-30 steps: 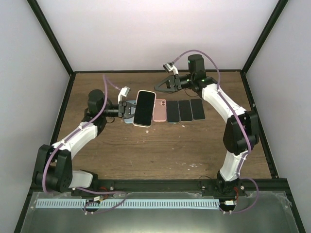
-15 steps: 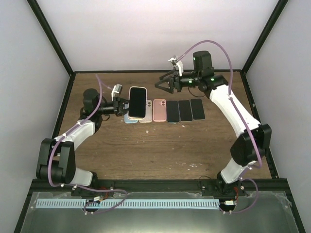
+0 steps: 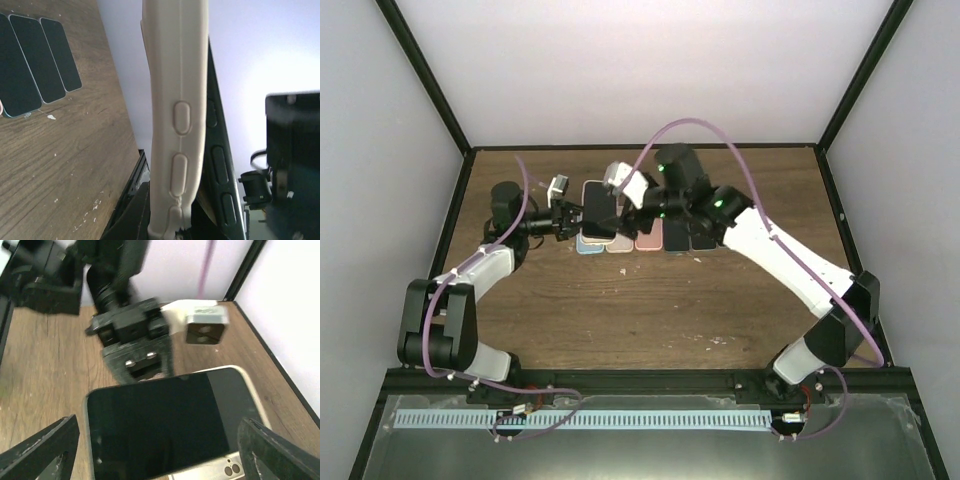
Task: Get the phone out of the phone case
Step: Remove the phone case from the phone.
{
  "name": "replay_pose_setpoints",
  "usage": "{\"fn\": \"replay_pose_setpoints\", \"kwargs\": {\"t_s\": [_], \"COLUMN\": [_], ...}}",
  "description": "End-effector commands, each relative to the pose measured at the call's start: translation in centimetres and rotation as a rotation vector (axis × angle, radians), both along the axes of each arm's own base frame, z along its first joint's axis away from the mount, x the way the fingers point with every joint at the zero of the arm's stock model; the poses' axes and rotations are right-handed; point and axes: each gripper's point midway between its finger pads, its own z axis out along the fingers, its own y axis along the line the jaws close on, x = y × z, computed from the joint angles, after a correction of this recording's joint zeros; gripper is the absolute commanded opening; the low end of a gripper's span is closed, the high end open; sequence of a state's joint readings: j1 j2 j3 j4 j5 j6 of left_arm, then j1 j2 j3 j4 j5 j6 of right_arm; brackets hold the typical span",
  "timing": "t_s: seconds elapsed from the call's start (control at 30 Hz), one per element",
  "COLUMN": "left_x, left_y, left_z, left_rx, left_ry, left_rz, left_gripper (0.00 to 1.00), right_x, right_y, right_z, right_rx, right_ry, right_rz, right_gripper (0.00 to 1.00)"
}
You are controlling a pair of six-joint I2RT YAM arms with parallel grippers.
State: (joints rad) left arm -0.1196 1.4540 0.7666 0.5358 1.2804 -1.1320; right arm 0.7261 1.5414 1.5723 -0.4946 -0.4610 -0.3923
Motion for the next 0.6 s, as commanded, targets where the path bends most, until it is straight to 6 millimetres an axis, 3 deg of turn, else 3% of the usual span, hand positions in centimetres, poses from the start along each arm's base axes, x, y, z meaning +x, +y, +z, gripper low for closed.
{"fn": "replay_pose_setpoints", "kwargs": {"t_s": [0.0, 0.2, 0.43, 0.57], "left_x": [1.0, 1.2, 1.3, 1.3], "left_y": [0.5, 0.6, 0.6, 0.6], "left_z": [1.2, 0.8, 0.7, 0.7], "left_rx": [-0.006, -0.009, -0.013, -0.014], "left_ry": [-0.027, 0.010, 0.025, 0.028], "left_rz": [0.013, 0.006, 0.005, 0.004], "left_gripper": [0.00, 0.00, 0.00, 0.00], "right_x": [-0.7, -2.0, -0.8, -0.2], "right_y": [0.7, 2.0, 2.5, 2.4], "right_z": [-2.4, -3.8, -5.6, -5.9], "right_rx": [-0.174, -0.231, -0.329, -0.348], "right_ry": [-0.163, -0.225, -0.366, -0.417], "right_rz": [-0.045, -0.041, -0.131, -0.172], "right_gripper": [0.83, 0.78, 0.71, 0.62]}}
